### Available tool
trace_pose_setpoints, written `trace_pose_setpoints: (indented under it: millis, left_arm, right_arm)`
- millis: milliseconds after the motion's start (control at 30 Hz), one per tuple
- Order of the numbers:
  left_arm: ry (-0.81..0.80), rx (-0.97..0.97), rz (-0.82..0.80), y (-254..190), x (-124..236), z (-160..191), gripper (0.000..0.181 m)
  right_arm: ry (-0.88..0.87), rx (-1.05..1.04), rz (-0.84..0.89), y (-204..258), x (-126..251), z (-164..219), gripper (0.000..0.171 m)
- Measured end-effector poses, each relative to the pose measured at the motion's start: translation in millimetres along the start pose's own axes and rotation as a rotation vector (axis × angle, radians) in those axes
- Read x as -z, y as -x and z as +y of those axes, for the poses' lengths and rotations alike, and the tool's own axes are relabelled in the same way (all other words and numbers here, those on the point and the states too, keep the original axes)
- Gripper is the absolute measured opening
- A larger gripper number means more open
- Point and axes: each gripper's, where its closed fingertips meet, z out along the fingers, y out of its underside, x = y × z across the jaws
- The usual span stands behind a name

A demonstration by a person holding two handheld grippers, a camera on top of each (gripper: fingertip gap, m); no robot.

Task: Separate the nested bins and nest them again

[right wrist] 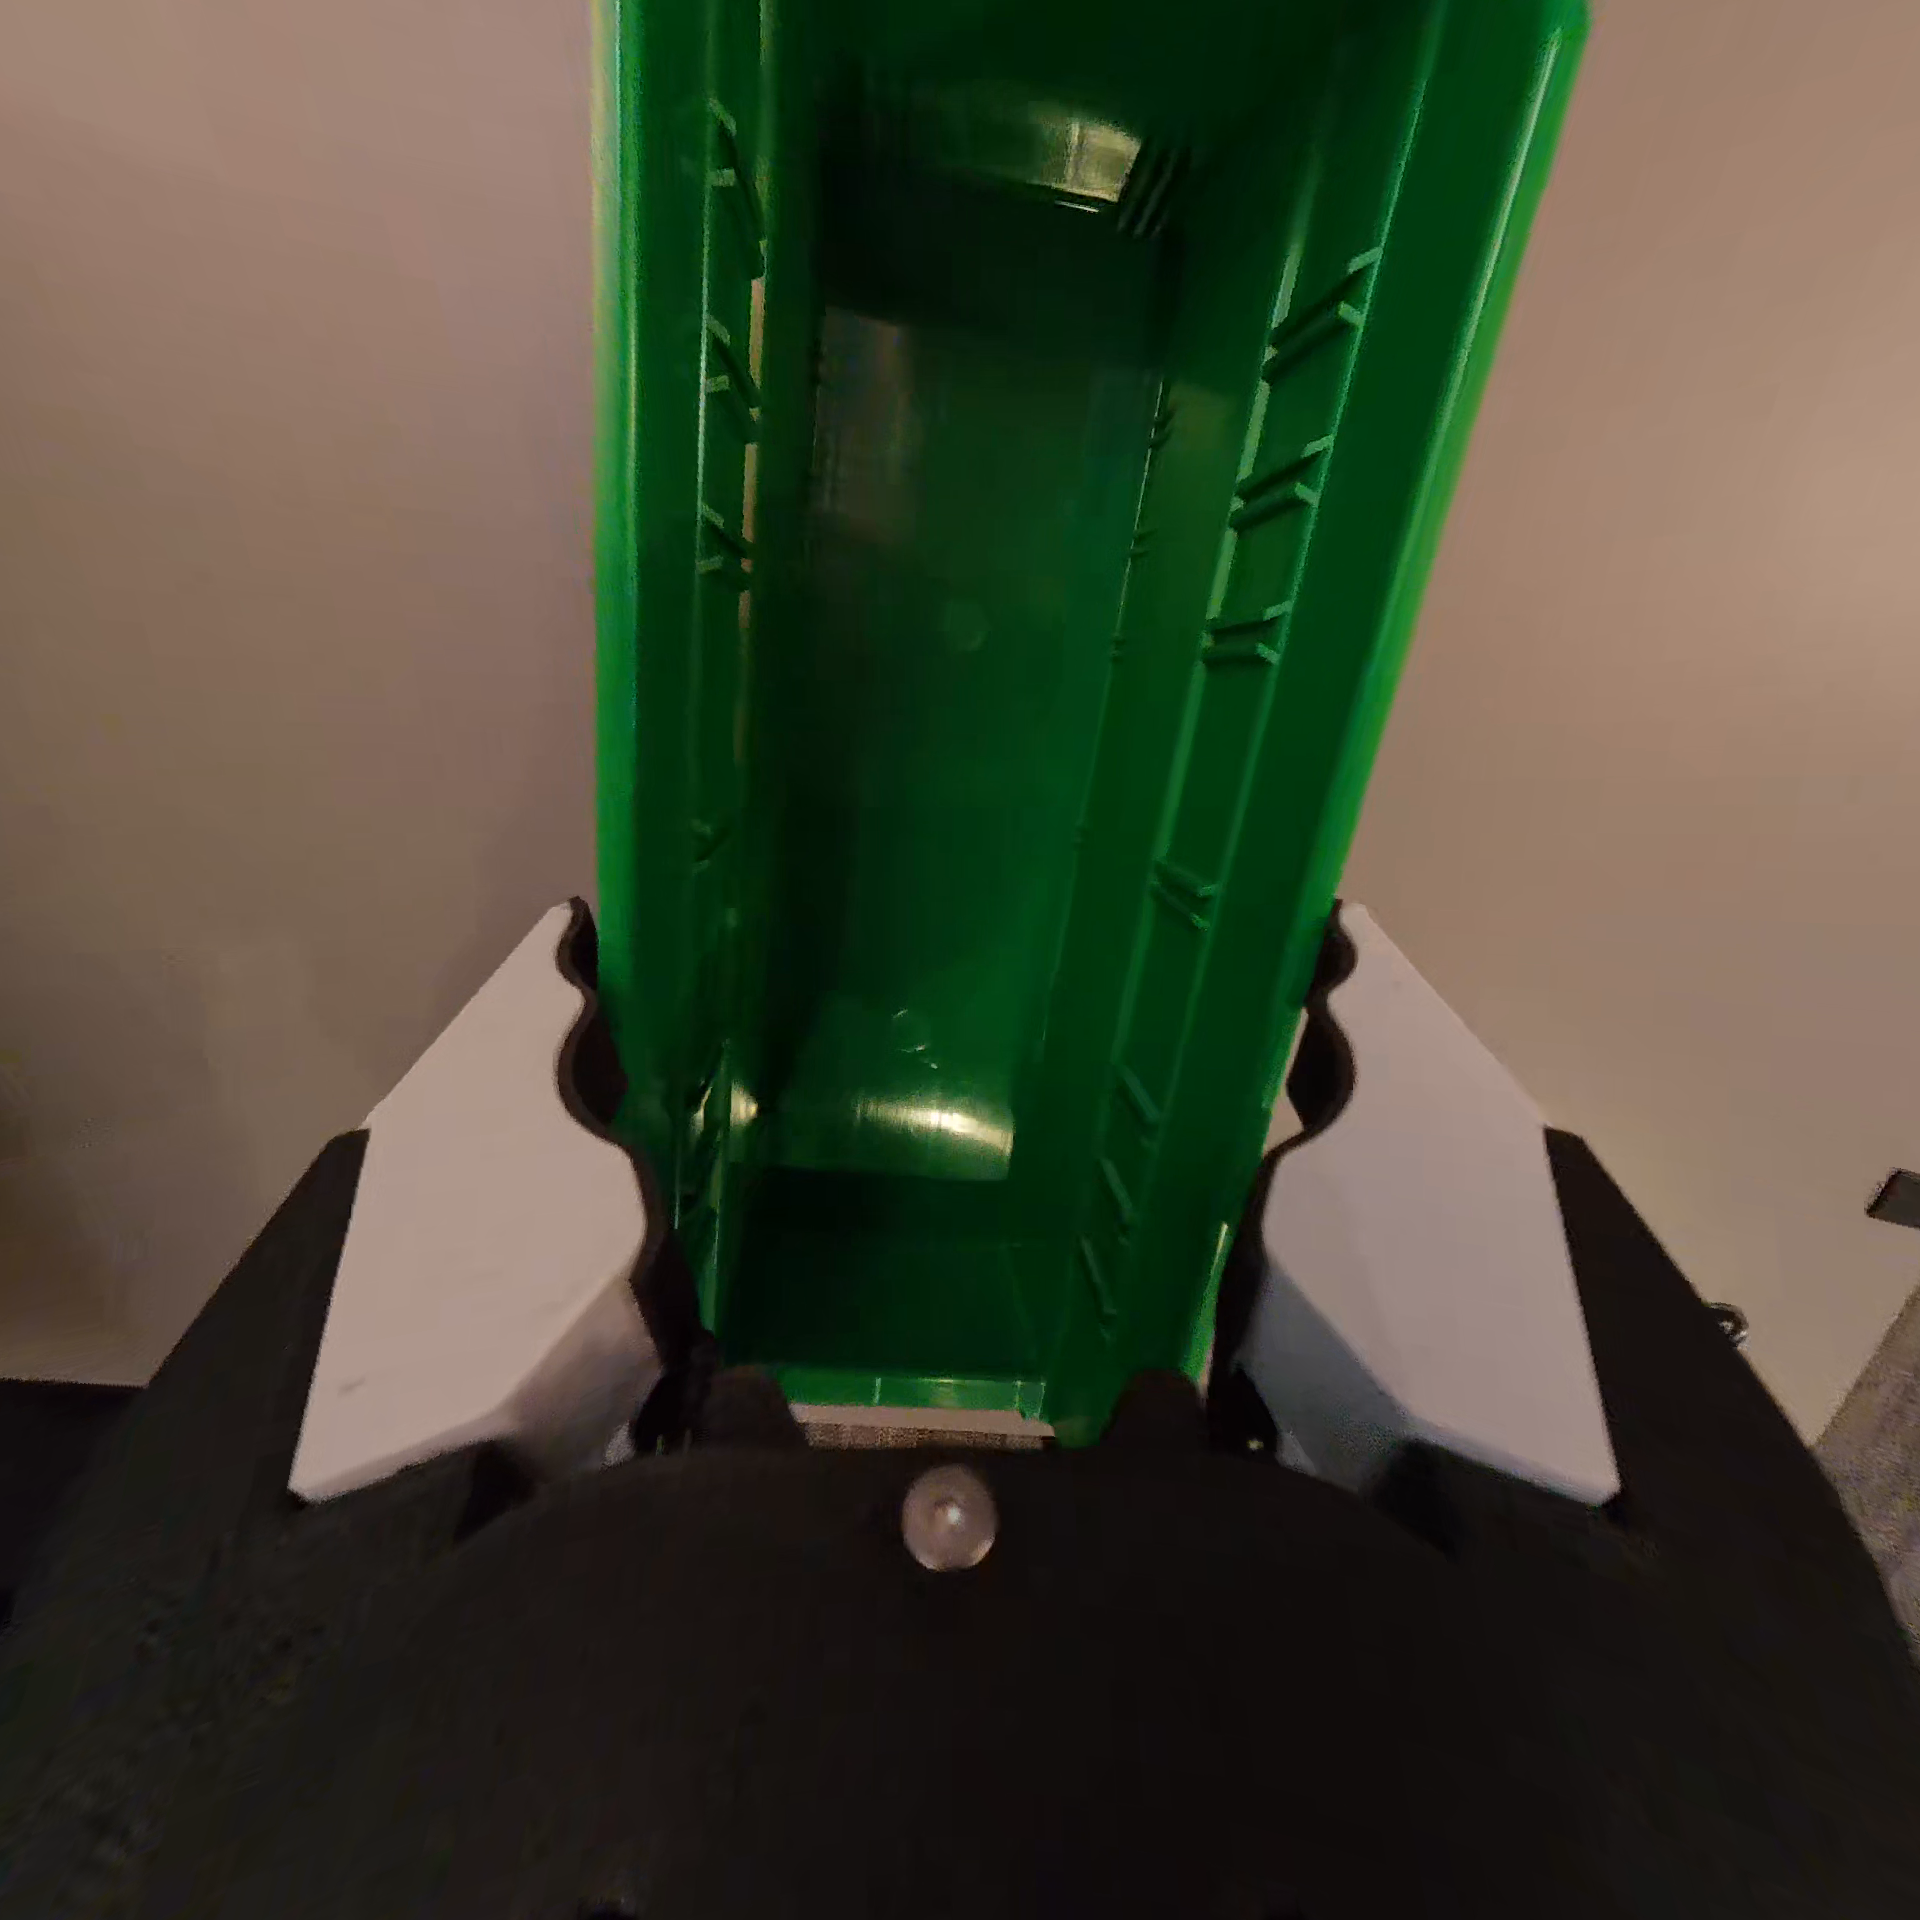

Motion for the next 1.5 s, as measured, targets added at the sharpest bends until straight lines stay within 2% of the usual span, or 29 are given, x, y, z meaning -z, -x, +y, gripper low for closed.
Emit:
trace_pose_setpoints:
  millis: [100, 200, 467, 567, 600, 667, 733, 900, 1067, 1200, 1367, 1400, 1500]
  left_arm:
    - [-0.001, -0.002, 0.001, 0, 1, -1, 0.121]
    - [-0.003, -0.001, 0.002, 0, 2, -2, 0.12]
    - [0.008, -0.004, 0.004, 0, 0, 1, 0.12]
    - [0.006, -0.005, -0.002, 1, 1, 0, 0.12]
    - [0.003, -0.002, -0.001, 2, 1, -1, 0.119]
    - [0.003, -0.002, -0.003, 3, 1, -1, 0.119]
    - [0.006, -0.002, -0.003, 3, 1, 0, 0.119]
    - [0.012, 0.0, -0.003, 3, -1, 1, 0.119]
    - [0.018, 0.002, -0.005, 5, -2, 2, 0.119]
    - [0.02, 0.003, -0.005, 5, -3, 3, 0.119]
    - [0.018, 0.003, -0.005, 6, -2, 1, 0.119]
    - [0.018, 0.003, -0.005, 6, -2, 2, 0.118]
    - [0.02, 0.002, -0.005, 6, -2, 2, 0.118]
  right_arm:
    - [-0.012, 0.028, 0.004, -1, 2, -3, 0.117]
    - [-0.033, 0.034, 0.005, -1, 3, -5, 0.11]
    - [0.017, 0.05, -0.014, 6, -7, 0, 0.154]
    - [0.03, 0.064, -0.041, 12, -10, 1, 0.156]
    - [0.027, 0.074, -0.047, 14, -10, 0, 0.154]
    - [0.013, 0.061, -0.049, 12, -8, -3, 0.138]
    - [0.006, 0.042, -0.063, 8, -8, -4, 0.135]
    - [0.015, 0.076, -0.037, -1, -8, 1, 0.154]
    - [0.023, 0.065, -0.022, -7, -13, 3, 0.156]
    - [0.054, 0.108, 0.038, -19, -16, 7, 0.144]
    - [0.033, 0.151, 0.034, -24, -14, 3, 0.127]
    - [0.031, 0.162, 0.026, -24, -13, 4, 0.125]
    - [0.059, 0.208, -0.005, -21, -14, 9, 0.136]
